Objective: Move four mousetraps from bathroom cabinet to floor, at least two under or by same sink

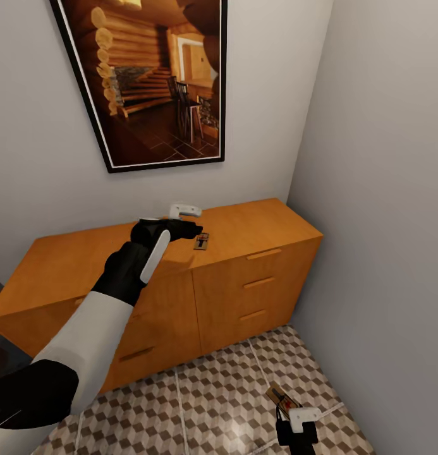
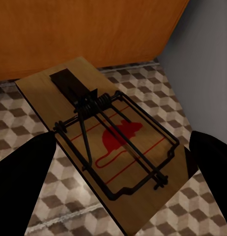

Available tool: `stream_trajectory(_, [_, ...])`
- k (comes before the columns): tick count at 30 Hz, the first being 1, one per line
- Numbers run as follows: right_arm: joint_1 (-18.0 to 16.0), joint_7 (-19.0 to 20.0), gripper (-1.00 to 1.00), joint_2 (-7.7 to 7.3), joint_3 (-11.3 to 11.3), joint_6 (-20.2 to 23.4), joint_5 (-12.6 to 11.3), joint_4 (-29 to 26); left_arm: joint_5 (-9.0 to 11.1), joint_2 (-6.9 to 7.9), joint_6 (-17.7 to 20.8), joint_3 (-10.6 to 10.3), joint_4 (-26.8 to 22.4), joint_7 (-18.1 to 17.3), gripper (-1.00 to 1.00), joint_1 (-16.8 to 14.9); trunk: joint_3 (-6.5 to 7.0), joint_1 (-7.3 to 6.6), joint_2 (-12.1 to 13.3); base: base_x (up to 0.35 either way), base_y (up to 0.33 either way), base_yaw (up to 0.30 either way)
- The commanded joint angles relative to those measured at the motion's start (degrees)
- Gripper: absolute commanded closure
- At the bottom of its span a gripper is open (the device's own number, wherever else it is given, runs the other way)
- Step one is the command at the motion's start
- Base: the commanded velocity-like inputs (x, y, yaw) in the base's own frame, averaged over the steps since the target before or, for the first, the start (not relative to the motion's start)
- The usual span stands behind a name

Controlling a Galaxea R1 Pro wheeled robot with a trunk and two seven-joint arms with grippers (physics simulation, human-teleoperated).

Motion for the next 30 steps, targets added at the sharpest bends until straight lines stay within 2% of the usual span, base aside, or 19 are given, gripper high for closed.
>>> stream_trajectory(1, [-0.05, -0.60, 1.00, 0.01, 0.44, 0.02, 0.29, 0.06, 0.32, 0.02, 0.24, -1.43, -0.07, 1.63, -1.00, -0.04, -0.05, 0.00, -0.03, 0.000, 0.000, 0.000])
stream_trajectory(3, [-0.04, -0.60, 1.00, 0.01, 0.44, 0.03, 0.29, 0.06, 0.17, 0.01, 0.26, -2.64, -0.16, 3.06, -1.00, -0.04, -0.05, 0.00, -0.03, 0.000, 0.000, 0.000])
stream_trajectory(7, [-0.06, -0.60, 1.00, 0.01, 0.42, 0.01, 0.29, 0.06, 0.14, 0.01, 0.28, -3.69, -0.13, 4.48, -1.00, -0.04, -0.05, 0.00, -0.03, 0.000, 0.000, 0.000])
stream_trajectory(20, [-0.02, -0.60, 1.00, 0.01, 0.42, 0.01, 0.29, 0.06, 0.36, 0.01, 0.22, -3.90, 1.05, 4.55, -1.00, -0.03, -0.05, 0.00, -0.03, 0.000, 0.000, 0.000])
stream_trajectory(30, [-0.02, -0.60, 1.00, 0.01, 0.44, -0.01, 0.29, 0.06, 0.55, -0.18, 0.22, -3.94, 3.75, 4.16, -1.00, -0.02, -0.05, 0.00, -0.03, 0.050, 0.000, 0.000])
